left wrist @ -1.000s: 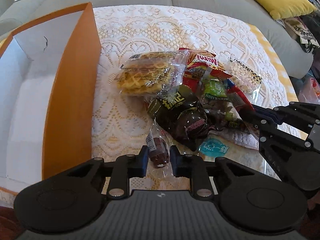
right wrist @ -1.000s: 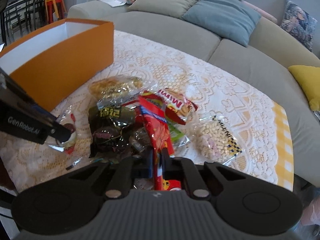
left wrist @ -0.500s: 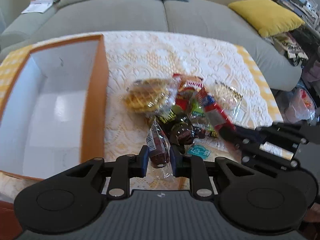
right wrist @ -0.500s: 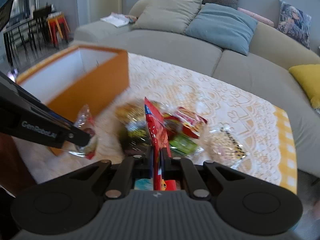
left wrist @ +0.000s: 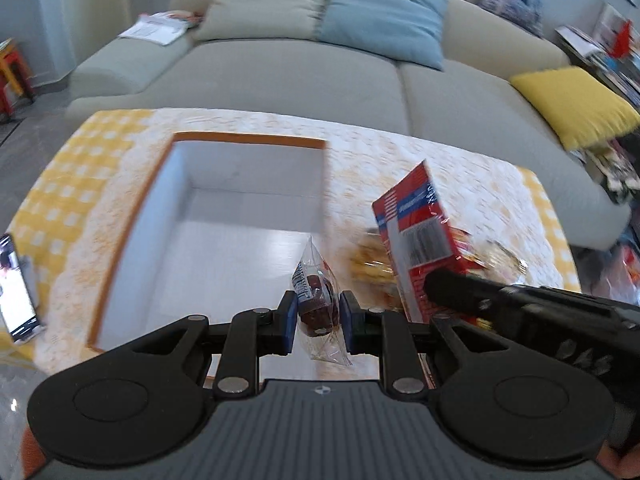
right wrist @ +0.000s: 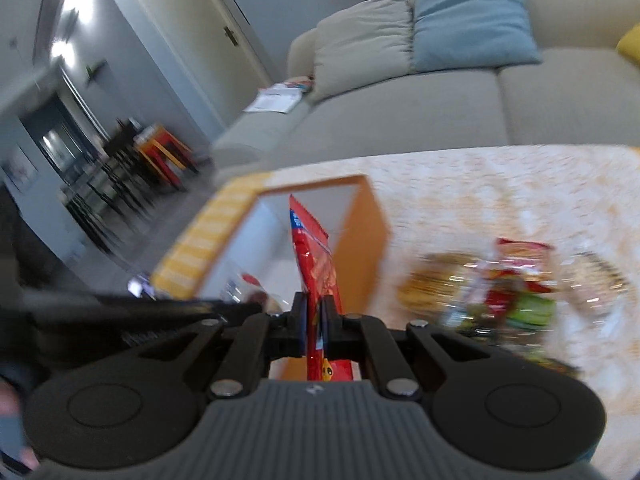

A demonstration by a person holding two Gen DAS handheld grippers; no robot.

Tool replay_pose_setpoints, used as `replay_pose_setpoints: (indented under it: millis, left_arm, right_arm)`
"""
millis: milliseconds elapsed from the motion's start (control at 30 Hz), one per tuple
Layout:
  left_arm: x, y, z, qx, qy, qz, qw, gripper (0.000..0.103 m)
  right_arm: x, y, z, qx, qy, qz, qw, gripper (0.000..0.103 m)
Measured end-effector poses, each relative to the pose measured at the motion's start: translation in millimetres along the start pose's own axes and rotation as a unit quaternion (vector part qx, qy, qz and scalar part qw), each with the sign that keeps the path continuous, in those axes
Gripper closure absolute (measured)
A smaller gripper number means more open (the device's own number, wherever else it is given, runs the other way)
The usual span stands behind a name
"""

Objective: Organize snacks
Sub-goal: 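Carry the small packet with left while right carries the red packet over the orange box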

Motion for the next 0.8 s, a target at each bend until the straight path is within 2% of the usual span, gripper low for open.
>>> replay_pose_setpoints:
  millis: [133, 300, 500, 667, 800]
  left_arm:
    - [6, 12, 28, 0.017, -0.019, 0.008, 0.9996, 0.078]
    - [7, 34, 59, 0.033, -0.039, 0.028, 0.9983, 0.078]
    - [-2, 59, 80, 0.028, -0.05, 0.065, 0.9963, 0.078]
    - [-8, 83, 88, 0.018, -0.061, 0.098, 0.9931, 0.078]
    - [-12, 99, 96, 0.006, -0.079, 0.123, 0.9893, 0.078]
  right_arm:
    - [10, 25, 16, 0.032, 0.042, 0.013, 0.999, 0.1]
    - [6, 60, 26, 0.034, 0.086, 0.042, 0.995, 0.1]
    - [-7, 99, 30, -0.007, 0.09, 0.08, 0.993, 0.1]
    - [-11, 124, 33, -0.05, 0.056, 0.105, 0.992, 0.1]
    - [-11, 139, 31, -0.069, 0.038, 0.12, 0.99, 0.1]
Point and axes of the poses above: each gripper's, at about its wrist camera, not at the fingertips, and y roughly the way its jaws point, z to its left, x to its top, the point moved 5 cm from there along y, roughly the way its jaws point
